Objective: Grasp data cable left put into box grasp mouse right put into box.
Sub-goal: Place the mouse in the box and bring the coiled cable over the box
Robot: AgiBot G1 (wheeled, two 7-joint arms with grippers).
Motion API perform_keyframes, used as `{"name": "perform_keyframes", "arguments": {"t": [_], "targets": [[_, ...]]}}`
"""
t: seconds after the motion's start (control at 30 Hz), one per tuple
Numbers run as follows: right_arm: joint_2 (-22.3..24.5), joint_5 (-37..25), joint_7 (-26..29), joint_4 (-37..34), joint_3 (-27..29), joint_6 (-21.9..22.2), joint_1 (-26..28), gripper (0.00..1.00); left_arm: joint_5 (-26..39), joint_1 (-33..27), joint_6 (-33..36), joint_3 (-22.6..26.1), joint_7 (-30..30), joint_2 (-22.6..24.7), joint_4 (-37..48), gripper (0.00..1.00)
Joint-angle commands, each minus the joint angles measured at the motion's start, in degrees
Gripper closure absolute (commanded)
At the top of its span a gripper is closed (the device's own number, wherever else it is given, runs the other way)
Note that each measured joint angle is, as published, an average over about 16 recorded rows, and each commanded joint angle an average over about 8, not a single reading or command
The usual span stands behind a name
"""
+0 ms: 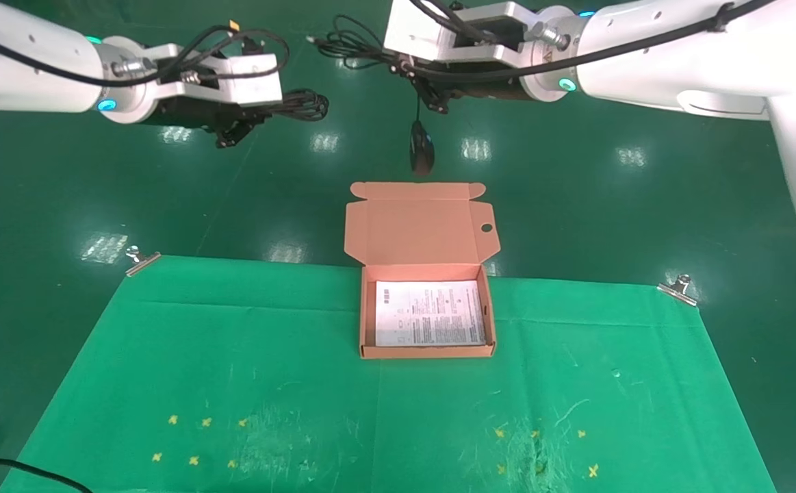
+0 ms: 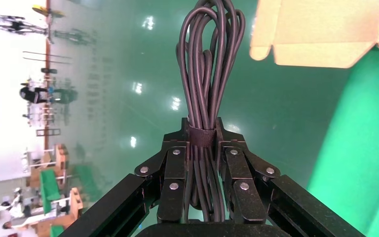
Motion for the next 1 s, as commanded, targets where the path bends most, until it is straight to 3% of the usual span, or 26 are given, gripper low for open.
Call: {"name": "perform_keyframes", "arguments": {"t": [0.03,0.33,1.0], "targets": [[0.2,0.5,0.0,0.5,-0.4,0.1,-0.2,1.00,-0.2,0.2,0.4,0.1,0.3,-0.2,0.0,1.00],[-0.3,1.4,0.1,-1.9,-4.5,1.9,-2.1,1.00,0.8,3.1,5.0,0.8,-3.2,-5.1,-6.1,1.00],[-0.9,6.3,6.6,-0.8,-20.2,6.5,-8.2,1.00,8.7,6.4,18.6,2.4,-21.2,-16.5,-26.9,1.00]]}}
